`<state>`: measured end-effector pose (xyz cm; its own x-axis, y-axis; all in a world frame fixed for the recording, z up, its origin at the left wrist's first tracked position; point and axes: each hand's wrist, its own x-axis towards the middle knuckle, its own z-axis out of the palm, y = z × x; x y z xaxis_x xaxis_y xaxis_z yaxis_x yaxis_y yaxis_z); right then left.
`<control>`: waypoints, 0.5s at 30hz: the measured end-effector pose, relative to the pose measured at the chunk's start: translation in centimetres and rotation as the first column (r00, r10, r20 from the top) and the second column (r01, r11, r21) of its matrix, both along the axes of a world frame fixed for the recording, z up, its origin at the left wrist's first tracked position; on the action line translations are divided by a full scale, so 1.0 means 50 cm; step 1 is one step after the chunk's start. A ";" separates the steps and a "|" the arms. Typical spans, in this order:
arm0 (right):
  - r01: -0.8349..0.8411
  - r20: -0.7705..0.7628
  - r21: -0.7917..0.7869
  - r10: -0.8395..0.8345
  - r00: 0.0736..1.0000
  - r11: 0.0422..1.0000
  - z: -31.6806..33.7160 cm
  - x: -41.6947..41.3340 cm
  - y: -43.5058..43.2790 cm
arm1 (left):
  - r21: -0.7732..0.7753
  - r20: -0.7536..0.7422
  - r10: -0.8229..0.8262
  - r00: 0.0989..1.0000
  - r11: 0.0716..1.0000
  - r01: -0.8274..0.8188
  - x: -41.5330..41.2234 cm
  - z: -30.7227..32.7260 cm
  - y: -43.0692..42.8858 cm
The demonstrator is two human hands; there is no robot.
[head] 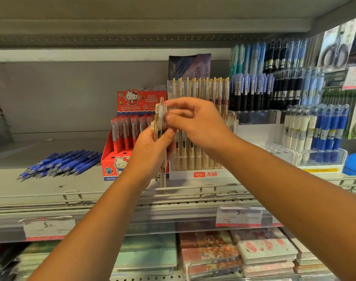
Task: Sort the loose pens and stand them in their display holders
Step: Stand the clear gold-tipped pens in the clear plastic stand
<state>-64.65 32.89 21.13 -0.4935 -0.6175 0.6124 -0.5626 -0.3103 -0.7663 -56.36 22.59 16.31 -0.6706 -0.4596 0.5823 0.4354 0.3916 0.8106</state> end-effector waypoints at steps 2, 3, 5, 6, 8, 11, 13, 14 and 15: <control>0.009 -0.003 0.005 -0.009 1.000 1.000 0.000 0.002 0.000 | -0.029 0.007 -0.016 1.000 0.999 0.016 -0.001 -0.001 0.000; 0.017 -0.001 0.006 -0.017 1.000 1.000 0.001 0.003 0.000 | -0.029 0.011 -0.027 1.000 0.999 0.028 -0.001 -0.001 0.001; 0.032 0.028 -0.015 -0.031 0.999 0.999 0.002 0.002 0.003 | -0.016 0.020 -0.051 0.998 0.999 0.052 0.000 -0.003 0.000; 0.038 0.054 -0.035 -0.036 0.998 0.999 0.003 0.000 0.005 | -0.013 0.027 -0.058 0.998 0.998 0.058 -0.001 -0.003 -0.001; 0.045 0.112 -0.076 -0.037 0.993 0.996 0.006 -0.005 0.014 | -0.018 0.034 -0.046 0.998 0.999 0.046 -0.002 -0.003 -0.004; 0.055 0.208 -0.136 -0.026 0.978 0.989 0.012 -0.020 0.033 | 0.070 -0.002 -0.022 1.000 0.997 0.022 -0.008 -0.001 -0.007; 0.083 0.248 -0.168 -0.040 0.968 0.982 0.014 -0.035 0.047 | 0.173 -0.055 -0.042 0.998 0.984 0.051 -0.010 0.000 -0.008; 0.108 0.247 -0.174 -0.063 0.967 0.979 0.015 -0.045 0.053 | 0.199 -0.067 -0.041 0.997 0.978 0.054 -0.011 0.000 -0.009; 0.145 0.231 -0.171 -0.103 0.967 0.975 0.015 -0.055 0.061 | 0.205 -0.064 -0.030 0.998 0.978 0.043 -0.012 0.000 -0.009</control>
